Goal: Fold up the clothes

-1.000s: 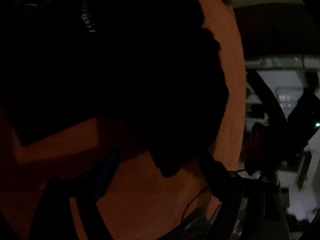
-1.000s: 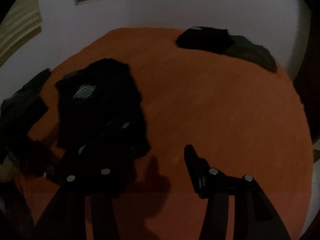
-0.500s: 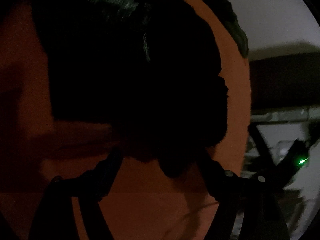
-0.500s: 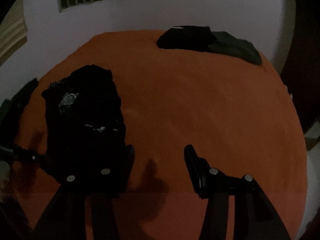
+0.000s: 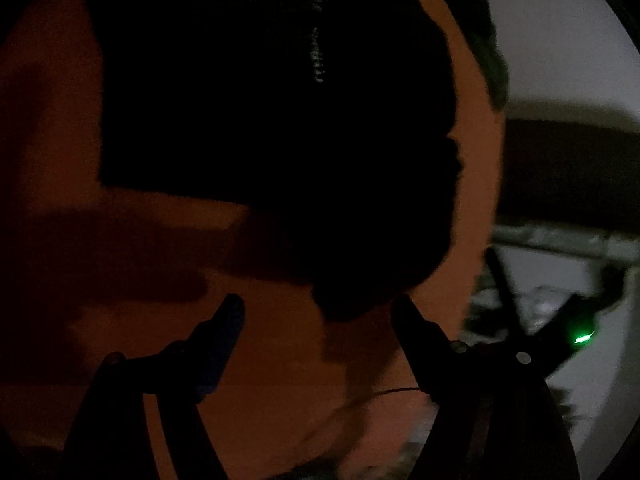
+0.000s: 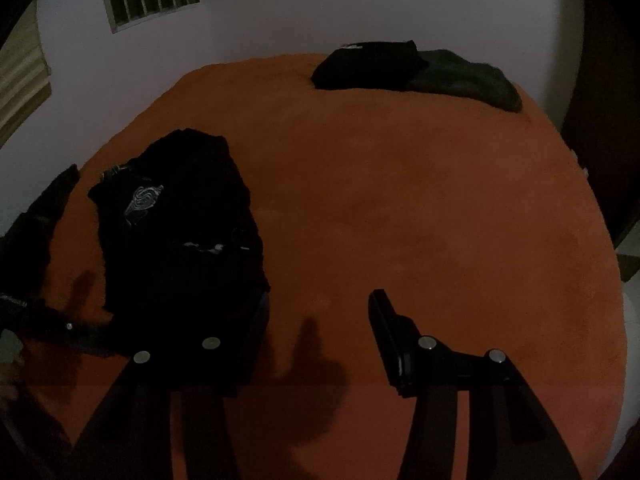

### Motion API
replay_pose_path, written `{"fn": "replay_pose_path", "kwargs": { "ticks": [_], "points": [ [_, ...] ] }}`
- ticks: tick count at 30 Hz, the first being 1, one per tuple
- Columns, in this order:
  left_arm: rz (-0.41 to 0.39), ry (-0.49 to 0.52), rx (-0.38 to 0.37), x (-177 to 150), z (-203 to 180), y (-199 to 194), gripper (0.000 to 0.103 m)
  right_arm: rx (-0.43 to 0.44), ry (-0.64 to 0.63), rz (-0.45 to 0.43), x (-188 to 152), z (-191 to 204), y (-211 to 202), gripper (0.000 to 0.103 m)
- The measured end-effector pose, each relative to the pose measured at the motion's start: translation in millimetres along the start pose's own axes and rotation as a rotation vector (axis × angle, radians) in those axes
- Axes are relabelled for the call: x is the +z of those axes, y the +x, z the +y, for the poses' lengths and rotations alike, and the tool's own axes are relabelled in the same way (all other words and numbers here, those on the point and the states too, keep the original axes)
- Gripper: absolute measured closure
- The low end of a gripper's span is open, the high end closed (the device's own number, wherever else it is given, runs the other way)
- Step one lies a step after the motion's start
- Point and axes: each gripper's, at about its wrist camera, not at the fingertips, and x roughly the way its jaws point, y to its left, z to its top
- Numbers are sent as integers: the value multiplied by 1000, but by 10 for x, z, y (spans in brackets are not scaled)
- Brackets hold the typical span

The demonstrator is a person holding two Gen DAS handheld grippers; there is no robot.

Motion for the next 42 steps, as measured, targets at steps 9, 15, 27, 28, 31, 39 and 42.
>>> {"fn": "replay_pose_path", "kwargs": {
  "ticks": [9,15,27,28,31,39,42],
  "points": [
    [-117,-62,2,-181,102,-130,26,7,-16,-5,-31,43,-40,53],
    [-130,-22,42,-178,105,-126,26,-4,6,17,-43,4,-25,53],
    [-97,25,117,-338,114,-198,64,-15,13,22,-40,-2,3,53],
    [-85,22,115,-348,92,-156,64,-18,14,22,-37,-4,0,53],
    [-78,28,130,-353,-12,-29,64,-24,15,23,-20,-15,13,53],
    [-66,0,237,-315,171,54,91,-30,17,25,-11,5,34,53],
    [-124,51,275,-296,204,-199,95,-35,24,22,-22,7,30,53]
  ]
}}
